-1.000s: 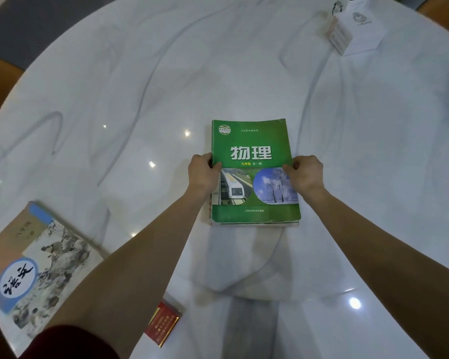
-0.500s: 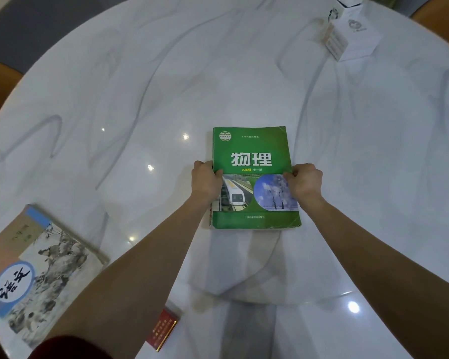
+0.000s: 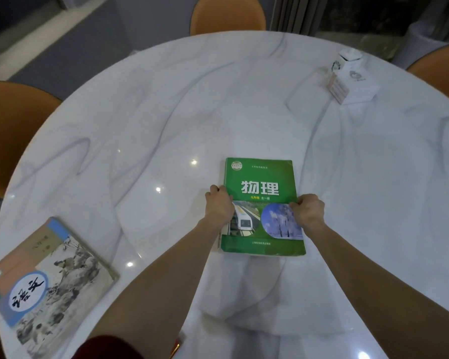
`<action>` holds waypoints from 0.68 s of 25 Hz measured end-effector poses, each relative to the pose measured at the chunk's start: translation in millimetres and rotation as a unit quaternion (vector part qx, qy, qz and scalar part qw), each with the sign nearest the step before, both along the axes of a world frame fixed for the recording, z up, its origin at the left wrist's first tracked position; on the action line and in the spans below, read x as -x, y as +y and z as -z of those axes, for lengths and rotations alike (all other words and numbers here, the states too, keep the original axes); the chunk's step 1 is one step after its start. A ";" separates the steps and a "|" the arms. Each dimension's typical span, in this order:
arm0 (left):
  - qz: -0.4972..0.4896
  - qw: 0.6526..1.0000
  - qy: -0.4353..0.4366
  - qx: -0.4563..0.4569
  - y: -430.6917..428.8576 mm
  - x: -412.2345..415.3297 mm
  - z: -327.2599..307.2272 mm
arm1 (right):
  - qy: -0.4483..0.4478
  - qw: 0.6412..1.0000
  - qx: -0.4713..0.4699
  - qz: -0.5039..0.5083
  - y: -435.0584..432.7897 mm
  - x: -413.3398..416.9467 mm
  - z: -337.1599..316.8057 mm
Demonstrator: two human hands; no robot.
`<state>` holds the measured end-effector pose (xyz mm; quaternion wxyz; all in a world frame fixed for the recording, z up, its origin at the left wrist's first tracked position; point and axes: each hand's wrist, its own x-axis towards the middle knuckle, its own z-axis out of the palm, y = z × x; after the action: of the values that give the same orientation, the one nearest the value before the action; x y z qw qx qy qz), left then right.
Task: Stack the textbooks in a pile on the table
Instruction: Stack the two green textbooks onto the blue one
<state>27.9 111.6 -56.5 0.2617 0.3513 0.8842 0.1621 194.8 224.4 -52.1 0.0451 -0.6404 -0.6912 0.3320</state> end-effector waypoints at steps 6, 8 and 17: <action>0.010 1.000 0.003 0.016 -0.1 0.9 0.6 | -0.011 1.000 -0.004 0.005 -0.8 1.4 -0.2; 0.016 1.000 0.004 0.020 -0.5 0.7 -0.8 | -0.019 1.000 -0.001 -0.001 -0.3 1.2 -2.2; 0.038 0.995 0.087 0.005 -45.4 13.5 -20.3 | -0.133 0.969 -0.127 -0.163 -36.0 9.5 -41.6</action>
<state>14.5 66.2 -36.1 0.1911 0.3960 0.8906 0.1164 185.4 188.4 -10.6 -0.0213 -0.5469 -0.8222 0.1564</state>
